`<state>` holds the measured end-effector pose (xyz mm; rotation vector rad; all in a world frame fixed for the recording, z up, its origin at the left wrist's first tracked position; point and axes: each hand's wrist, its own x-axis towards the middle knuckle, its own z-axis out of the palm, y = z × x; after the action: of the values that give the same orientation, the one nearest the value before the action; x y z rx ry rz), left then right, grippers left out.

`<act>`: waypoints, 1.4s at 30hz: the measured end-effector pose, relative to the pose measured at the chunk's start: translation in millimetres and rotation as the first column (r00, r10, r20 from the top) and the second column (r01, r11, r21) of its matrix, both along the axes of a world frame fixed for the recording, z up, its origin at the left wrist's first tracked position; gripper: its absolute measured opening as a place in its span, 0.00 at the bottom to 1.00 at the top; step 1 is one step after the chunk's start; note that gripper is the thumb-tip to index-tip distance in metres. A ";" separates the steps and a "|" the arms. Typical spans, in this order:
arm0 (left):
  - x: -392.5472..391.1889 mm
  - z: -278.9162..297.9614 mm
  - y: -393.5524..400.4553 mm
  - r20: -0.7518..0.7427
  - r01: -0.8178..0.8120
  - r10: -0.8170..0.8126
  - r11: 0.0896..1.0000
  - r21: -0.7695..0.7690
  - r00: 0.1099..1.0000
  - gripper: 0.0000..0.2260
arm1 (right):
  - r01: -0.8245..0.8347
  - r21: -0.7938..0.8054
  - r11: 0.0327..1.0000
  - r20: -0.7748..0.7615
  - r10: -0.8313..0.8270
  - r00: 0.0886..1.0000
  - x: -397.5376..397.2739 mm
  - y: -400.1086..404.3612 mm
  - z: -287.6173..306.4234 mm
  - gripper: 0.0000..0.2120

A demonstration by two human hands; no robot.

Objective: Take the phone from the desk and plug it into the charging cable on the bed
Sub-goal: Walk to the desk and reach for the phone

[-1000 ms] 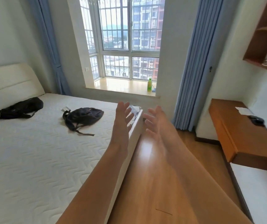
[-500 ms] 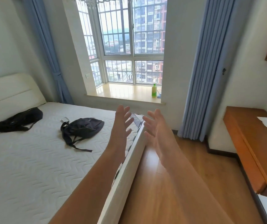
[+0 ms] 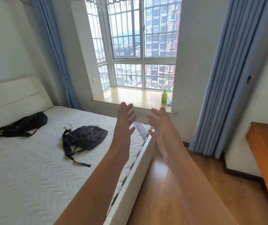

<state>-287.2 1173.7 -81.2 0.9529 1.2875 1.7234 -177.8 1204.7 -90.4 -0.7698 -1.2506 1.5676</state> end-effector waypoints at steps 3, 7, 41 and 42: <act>-9.5 -2.4 45.8 0.011 0.015 -0.015 1.000 0.013 1.000 0.26 | 0.041 0.002 0.999 -0.002 -0.041 0.999 -5.5 39.9 -1.4 0.39; -18.4 -6.8 114.2 0.043 0.087 -0.088 0.996 0.021 0.995 0.25 | 0.121 -0.004 0.993 0.041 -0.120 0.992 -13.0 96.9 -2.1 0.41; 45.4 -5.4 532.1 0.062 0.262 -0.262 0.965 0.019 0.963 0.25 | 0.226 0.021 0.974 0.007 -0.226 0.974 59.8 524.3 -4.8 0.29; 48.4 -4.4 540.2 0.076 0.261 -0.262 0.965 0.018 0.962 0.25 | 0.223 0.024 0.974 0.017 -0.224 0.974 61.9 530.1 -5.7 0.32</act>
<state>-238.7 1713.8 -85.5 1.0020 1.0539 1.5449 -115.9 1734.9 -96.1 -0.8818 -1.1500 1.3649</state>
